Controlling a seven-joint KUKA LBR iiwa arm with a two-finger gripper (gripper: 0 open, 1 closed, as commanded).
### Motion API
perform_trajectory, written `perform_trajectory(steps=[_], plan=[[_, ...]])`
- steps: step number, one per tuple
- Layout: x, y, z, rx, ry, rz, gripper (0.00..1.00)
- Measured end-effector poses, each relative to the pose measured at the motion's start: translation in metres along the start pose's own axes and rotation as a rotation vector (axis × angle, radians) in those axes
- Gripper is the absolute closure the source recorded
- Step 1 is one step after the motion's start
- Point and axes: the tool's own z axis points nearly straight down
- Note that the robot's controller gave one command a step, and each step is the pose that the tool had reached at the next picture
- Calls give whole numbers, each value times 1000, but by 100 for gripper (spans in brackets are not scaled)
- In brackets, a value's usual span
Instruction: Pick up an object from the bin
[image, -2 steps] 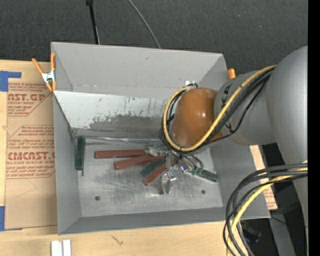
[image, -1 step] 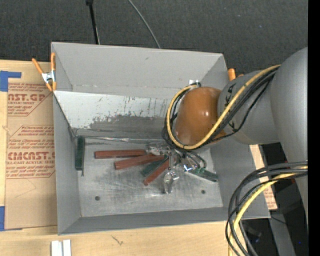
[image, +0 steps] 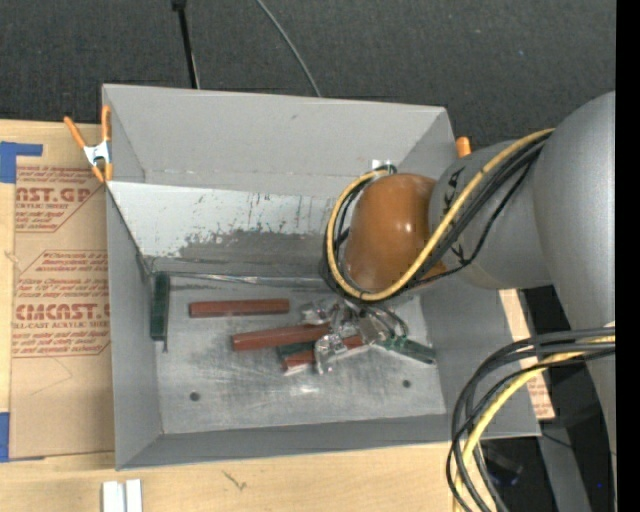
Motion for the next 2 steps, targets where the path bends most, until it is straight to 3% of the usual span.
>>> perform_trajectory(steps=[2], plan=[[2, 1, -14, -2, 0, 1, 100]])
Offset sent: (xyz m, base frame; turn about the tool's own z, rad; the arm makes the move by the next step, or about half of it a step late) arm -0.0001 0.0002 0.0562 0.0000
